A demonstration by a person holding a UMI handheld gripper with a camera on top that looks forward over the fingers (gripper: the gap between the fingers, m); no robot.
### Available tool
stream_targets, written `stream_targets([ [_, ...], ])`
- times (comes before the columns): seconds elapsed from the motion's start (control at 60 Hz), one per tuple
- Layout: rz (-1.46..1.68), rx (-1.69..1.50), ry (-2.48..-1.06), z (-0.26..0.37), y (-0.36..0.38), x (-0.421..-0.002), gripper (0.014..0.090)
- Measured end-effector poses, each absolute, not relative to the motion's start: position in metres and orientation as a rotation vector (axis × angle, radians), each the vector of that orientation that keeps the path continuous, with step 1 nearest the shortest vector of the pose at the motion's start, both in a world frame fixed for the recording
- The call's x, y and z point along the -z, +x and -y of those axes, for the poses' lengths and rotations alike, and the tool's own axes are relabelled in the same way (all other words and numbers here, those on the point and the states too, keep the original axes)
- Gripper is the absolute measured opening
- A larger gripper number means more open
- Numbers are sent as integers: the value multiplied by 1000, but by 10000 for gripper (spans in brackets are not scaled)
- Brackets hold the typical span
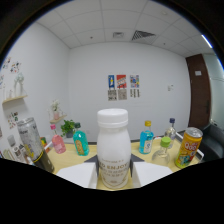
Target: Make me a cup of Mount Fuji.
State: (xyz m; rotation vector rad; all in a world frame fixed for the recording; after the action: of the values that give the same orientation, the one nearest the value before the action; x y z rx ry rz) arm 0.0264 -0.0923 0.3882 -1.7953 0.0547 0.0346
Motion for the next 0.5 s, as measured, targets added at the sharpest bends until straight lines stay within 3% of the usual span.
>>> stream_targets([
  [0.3, -20, -62, -1662, 159, 41, -441, 472],
  [0.4, -37, -41, -1677, 186, 64, -415, 471],
  [0.5, -83, -59, -1753, 207, 83, -353, 470],
])
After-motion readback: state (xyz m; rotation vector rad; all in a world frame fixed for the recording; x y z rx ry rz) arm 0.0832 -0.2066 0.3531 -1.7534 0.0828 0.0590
